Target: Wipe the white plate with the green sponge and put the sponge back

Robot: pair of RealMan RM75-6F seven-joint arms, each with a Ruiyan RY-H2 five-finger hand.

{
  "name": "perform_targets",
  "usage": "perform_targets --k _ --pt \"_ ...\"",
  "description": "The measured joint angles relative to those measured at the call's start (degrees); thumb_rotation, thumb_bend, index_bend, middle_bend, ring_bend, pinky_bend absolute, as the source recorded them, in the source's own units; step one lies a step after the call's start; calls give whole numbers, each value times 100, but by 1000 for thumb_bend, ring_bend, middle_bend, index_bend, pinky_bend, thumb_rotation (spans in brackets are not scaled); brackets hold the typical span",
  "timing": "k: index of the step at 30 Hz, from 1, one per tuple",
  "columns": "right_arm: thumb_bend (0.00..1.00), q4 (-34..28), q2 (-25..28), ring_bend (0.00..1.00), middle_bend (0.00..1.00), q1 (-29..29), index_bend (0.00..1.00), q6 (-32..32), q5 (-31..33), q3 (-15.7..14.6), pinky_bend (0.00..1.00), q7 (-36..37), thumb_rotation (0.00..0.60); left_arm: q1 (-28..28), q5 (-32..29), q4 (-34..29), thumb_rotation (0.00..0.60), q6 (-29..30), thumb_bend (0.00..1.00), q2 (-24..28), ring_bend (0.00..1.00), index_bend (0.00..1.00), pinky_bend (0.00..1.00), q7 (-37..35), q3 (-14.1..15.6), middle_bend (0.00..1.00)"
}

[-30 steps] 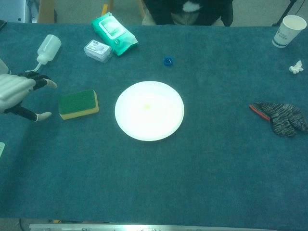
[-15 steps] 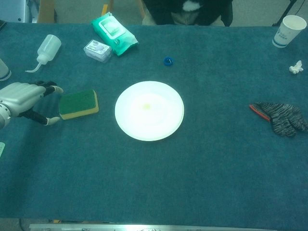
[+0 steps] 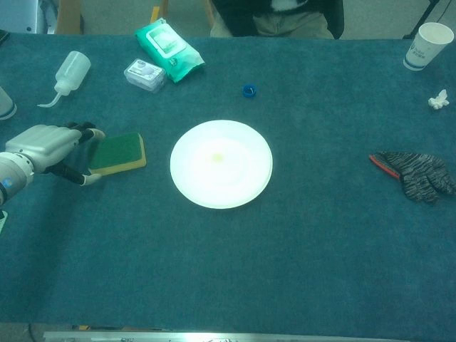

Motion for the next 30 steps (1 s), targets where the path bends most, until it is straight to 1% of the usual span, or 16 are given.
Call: perform_targets --k 2,4,5,6,8,10,13,17,22,30 --pt "388 8 5 229 394 -8 389 4 4 0 449 14 600 -16 -14 56 363 31 256 -60 0 128 85 -48 -17 28" --pt "388 12 11 230 394 -14 389 14 8 3 449 23 600 -38 -42 120 379 49 256 -114 0 156 85 -80 -26 35" --pt "388 15 14 230 394 -19 389 23 11 8 449 30 600 -45 -52 146 404 54 256 -135 0 172 85 -94 -27 37" --pt "388 16 17 230 394 -23 389 29 13 10 449 35 600 -53 -69 184 452 58 256 -161 0 200 85 -109 -27 41" --pt "388 19 24 230 394 -31 389 43 14 13 449 43 600 -64 -99 249 520 69 256 -202 0 239 85 -119 -23 44" --pt "389 19 30 229 394 -38 389 48 18 15 449 50 600 -79 -142 313 562 84 256 -239 0 263 85 -108 -1 46" --pt "388 16 40 229 394 -48 389 61 17 15 450 54 600 -100 -175 334 599 142 256 -244 0 312 87 -48 35 75" --pt "388 5 50 230 394 -50 389 72 2 17 450 53 600 -113 -73 319 600 268 256 -222 10 399 89 -15 54 139" --pt "388 -6 34 229 394 -33 389 67 -24 17 449 51 600 -211 173 37 600 435 256 -55 12 397 90 299 106 144" --pt "388 7 -16 229 394 3 389 29 -44 13 450 51 600 -594 277 -544 600 621 256 127 19 393 90 1176 121 165"
